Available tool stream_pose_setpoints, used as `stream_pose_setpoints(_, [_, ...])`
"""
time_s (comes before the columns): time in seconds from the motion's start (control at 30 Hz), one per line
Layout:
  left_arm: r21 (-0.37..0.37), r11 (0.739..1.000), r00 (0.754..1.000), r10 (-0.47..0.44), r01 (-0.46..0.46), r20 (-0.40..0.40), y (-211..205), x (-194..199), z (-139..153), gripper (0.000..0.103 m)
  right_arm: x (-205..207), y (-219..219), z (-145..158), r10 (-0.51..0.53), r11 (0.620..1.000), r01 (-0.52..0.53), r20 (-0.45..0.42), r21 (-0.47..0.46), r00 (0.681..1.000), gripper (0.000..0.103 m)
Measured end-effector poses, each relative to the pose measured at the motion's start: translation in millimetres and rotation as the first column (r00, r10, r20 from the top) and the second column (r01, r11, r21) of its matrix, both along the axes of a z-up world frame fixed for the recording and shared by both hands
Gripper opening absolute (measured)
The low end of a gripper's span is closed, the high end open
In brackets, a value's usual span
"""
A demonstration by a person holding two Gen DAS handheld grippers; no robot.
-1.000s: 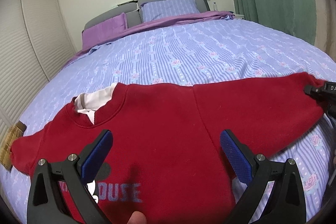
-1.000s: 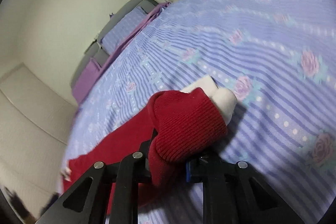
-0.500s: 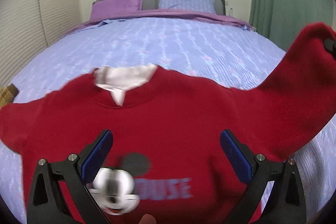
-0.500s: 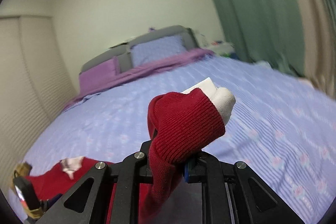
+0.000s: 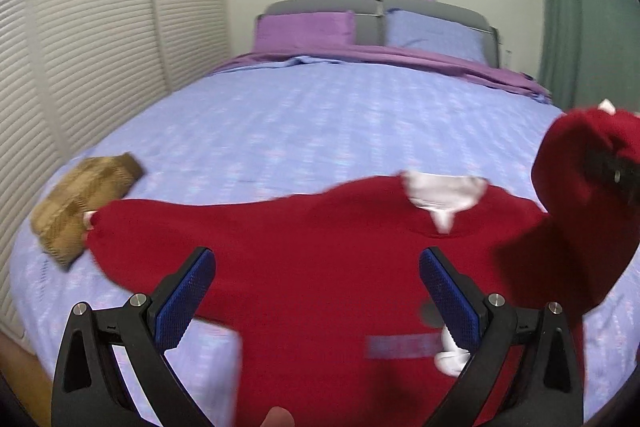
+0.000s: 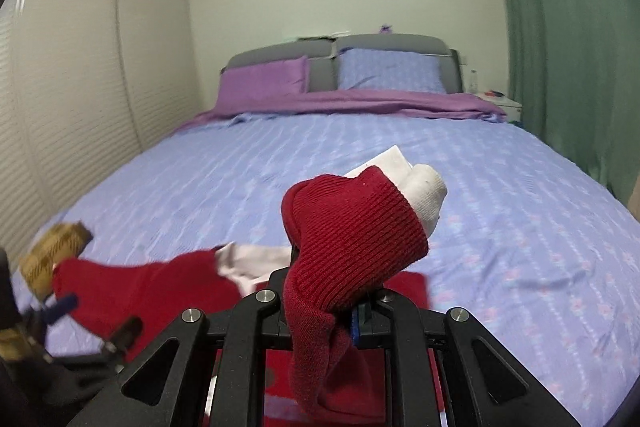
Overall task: Fold small clothes
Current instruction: 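Lift the cuff with the right tool and fold the sleeve across the body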
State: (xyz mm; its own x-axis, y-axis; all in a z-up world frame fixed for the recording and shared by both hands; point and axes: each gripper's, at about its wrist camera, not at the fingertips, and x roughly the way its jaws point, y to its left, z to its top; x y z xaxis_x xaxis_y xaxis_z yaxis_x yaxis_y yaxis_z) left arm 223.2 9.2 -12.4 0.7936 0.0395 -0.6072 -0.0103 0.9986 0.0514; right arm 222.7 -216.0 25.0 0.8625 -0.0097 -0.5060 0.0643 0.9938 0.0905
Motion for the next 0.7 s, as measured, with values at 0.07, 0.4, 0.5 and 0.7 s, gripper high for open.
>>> stream_pose_setpoints(0.07, [0.006, 1.000, 1.000, 0.026, -0.026, -0.001, 17, 1, 0, 0.103, 8, 24, -9, 0.019, 1.000, -0.019, -0.020, -0.021, 1.000, 0.018])
stream_pose_setpoints(0.4, [0.045, 0.993, 0.994, 0.110, -0.110, -0.006, 78, -1, -12, 0.103, 39, 91, -86, 0.010, 0.985, -0.047, -0.218, -0.163, 0.976, 0.019])
stream_pose_setpoints(0.5, [0.050, 0.993, 0.994, 0.112, -0.111, -0.013, 83, -2, -16, 0.103, 38, 105, -95, -0.002, 0.970, -0.056, -0.235, -0.236, 0.972, 0.026])
stream_pose_setpoints(0.7, [0.047, 0.992, 0.993, 0.119, -0.118, -0.019, 90, -7, -16, 0.103, 30, 146, -103, 0.080, 0.927, -0.181, -0.299, -0.329, 0.951, 0.069])
